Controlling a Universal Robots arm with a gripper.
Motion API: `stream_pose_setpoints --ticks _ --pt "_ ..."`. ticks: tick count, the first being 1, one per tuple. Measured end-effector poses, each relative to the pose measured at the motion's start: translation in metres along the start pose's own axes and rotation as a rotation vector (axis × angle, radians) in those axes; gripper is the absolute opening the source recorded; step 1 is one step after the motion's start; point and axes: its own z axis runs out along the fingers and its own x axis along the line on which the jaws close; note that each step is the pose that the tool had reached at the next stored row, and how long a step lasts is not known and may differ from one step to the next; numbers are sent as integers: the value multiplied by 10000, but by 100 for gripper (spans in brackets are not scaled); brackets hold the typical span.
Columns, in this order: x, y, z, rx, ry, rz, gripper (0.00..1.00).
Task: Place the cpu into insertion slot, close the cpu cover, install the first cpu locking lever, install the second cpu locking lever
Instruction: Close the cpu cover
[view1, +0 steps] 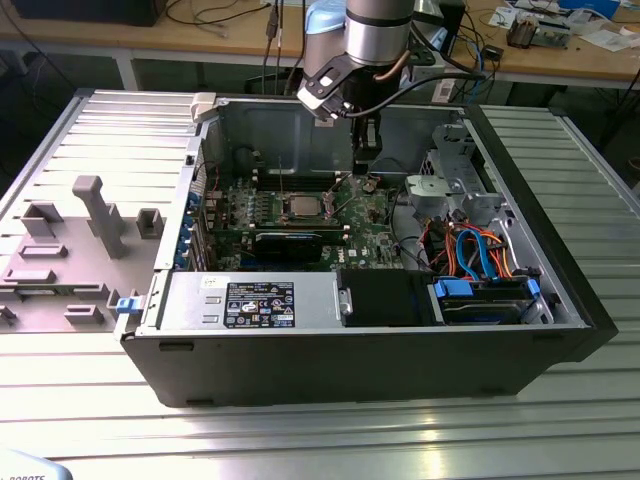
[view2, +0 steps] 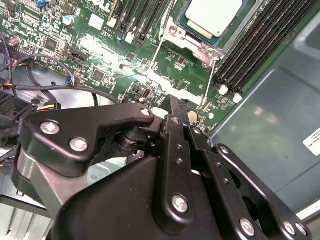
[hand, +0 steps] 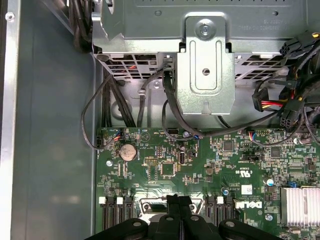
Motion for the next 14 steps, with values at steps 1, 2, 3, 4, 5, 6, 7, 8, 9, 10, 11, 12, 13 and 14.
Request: stream_pose_setpoints --ticks 1,2,3,4,5,6,7,8,9,10,11,12,13,14 --pt "0 0 0 0 0 0 11" --pt "0 0 0 0 0 0 11" --pt "0 1 0 -1 0 0 11" --pt "0 1 0 0 -1 1 11" --pt "0 1 0 0 0 0 11" --pt "0 1 0 -1 0 0 11" --pt "0 1 0 0 0 0 11" --pt "0 1 0 0 0 0 11" --pt "0 1 0 -1 0 0 11" --pt "0 1 0 0 0 0 11" --pt "0 1 0 0 -2 0 11" --pt "0 5 0 0 -3 -2 11" --pt "0 17 1 0 -4 -2 11" --pt "0 29 1 3 -5 0 11"
